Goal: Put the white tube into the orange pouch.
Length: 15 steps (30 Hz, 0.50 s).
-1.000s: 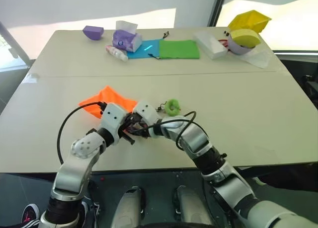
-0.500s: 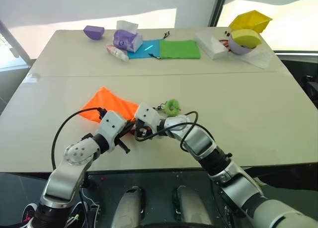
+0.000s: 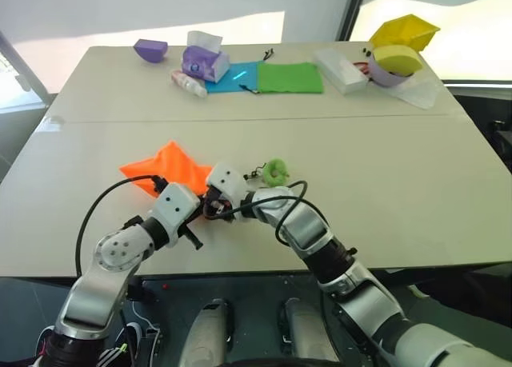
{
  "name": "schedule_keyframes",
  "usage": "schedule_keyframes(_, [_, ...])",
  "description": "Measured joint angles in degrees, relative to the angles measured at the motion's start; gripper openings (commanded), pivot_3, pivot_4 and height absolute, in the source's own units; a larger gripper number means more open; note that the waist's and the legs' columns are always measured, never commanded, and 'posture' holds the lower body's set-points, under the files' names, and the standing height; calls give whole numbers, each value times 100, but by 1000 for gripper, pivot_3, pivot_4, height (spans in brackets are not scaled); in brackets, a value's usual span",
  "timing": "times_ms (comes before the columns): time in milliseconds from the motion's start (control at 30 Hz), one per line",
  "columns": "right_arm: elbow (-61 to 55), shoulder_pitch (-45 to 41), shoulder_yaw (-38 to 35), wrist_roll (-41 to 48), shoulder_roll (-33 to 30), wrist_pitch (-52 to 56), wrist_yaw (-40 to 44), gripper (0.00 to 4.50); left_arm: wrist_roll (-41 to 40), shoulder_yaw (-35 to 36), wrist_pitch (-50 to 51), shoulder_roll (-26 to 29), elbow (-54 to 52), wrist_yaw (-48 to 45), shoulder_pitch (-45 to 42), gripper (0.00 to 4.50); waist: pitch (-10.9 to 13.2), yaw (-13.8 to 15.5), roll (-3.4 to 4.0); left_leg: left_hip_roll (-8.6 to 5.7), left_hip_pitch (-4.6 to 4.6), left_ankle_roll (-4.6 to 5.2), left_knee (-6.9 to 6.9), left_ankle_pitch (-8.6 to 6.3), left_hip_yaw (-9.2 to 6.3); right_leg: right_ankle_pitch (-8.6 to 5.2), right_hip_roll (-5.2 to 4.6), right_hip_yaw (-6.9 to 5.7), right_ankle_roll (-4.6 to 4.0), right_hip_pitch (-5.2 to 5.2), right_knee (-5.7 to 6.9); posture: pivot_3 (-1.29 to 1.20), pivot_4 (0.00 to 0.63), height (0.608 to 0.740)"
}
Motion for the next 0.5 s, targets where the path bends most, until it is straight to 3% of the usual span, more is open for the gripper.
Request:
schedule_keyframes(167, [-28, 55, -7, 117, -19, 15, 265, 1814, 48, -12, -22, -5, 64, 6, -12, 0, 0, -18, 0, 0, -9, 1, 0, 0, 0, 9, 1, 0, 16, -14, 1, 0, 150, 740])
schedule_keyframes(333, [-33, 96, -29, 164, 26, -42, 267, 4263, 68, -25, -20, -18, 88, 5, -20, 0, 0, -13, 0, 0, -10, 0, 0, 1, 0, 10, 2, -1, 17, -15, 4, 0, 150, 740])
schedule_keyframes(367, [-34, 96, -25, 157, 23, -61, 266, 4444, 70, -33, -20, -18, 88, 5, -6, 0, 0, -6, 0, 0, -10, 0, 0, 1, 0, 9, 2, -1, 17, -14, 4, 0, 150, 740])
schedule_keyframes(500, [-272, 169, 110, 158, -199, -124, 447, 4444, 93, -50, -62, -18, 84, 3, 109, 0, 0, 2, 0, -1, -10, 0, 2, 1, 0, 9, 1, -1, 17, -13, 2, 0, 150, 740])
